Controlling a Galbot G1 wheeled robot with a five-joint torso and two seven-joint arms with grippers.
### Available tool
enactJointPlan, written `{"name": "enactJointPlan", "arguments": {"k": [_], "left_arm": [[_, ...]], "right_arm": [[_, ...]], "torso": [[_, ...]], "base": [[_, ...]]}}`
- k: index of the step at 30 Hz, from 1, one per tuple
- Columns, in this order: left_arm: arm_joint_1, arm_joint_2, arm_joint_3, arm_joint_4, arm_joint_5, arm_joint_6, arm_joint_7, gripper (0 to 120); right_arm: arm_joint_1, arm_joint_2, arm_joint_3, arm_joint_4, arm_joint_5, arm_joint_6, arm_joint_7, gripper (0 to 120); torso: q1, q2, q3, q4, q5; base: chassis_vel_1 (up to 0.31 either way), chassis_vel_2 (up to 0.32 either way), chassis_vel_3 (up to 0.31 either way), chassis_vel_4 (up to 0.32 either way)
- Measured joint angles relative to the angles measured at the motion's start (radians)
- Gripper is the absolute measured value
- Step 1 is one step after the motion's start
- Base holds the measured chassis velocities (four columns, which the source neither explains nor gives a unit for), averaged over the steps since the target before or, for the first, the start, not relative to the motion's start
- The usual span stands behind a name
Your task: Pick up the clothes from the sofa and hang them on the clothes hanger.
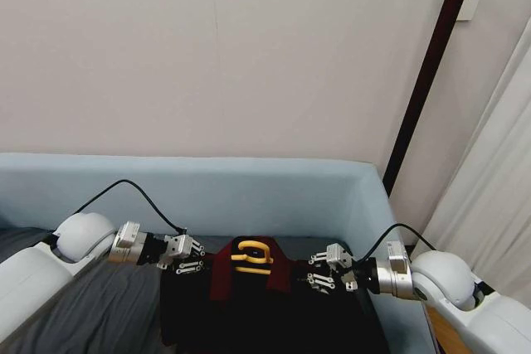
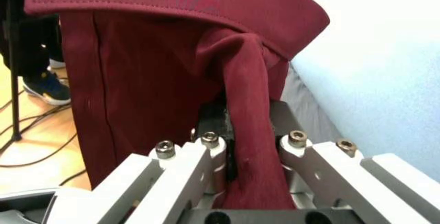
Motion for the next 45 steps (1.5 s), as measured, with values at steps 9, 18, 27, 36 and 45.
{"name": "enactJointPlan", "arguments": {"k": [9, 18, 27, 36, 45], "left_arm": [[0.032, 0.012, -0.027, 0.023, -0.016, -0.067, -0.03, 16], [0.044, 0.03, -0.06, 0.071, -0.067, -0.136, -0.068, 49], [0.085, 0.094, -0.158, 0.021, -0.222, -0.168, -0.114, 82], [0.263, 0.138, -0.29, -0.11, -0.407, -0.185, -0.155, 109], [0.546, 0.041, -0.371, -0.405, -0.313, -0.104, -0.71, 115]], "right_arm": [[-0.018, 0.0, 0.014, 0.03, -0.008, -0.002, 0.055, 7], [-0.055, -0.005, 0.042, 0.057, -0.001, 0.012, 0.074, 7], [-0.088, 0.002, 0.078, 0.077, 0.009, 0.032, 0.107, 7], [-0.09, 0.01, 0.106, 0.082, 0.038, 0.035, 0.153, 7], [-0.18, -0.002, 0.239, 0.111, 0.052, 0.037, 0.165, 7]], "torso": [[0.0, 0.0, 0.0, 0.0001, 0.0], [0.0, 0.0, 0.0, 0.0001, -0.0002], [0.0, 0.0, 0.0, 0.0, 0.0001], [0.0, 0.0, 0.0, -0.0003, -0.0002], [0.0, 0.0, 0.0, -0.0011, 0.0002]], "base": [[0.0, 0.0, 0.0, 0.0], [0.0, 0.0, 0.0, 0.0], [0.0, 0.0, 0.0, 0.0], [0.0, 0.0, 0.0, 0.0], [0.0, 0.0, 0.0, 0.0]]}}
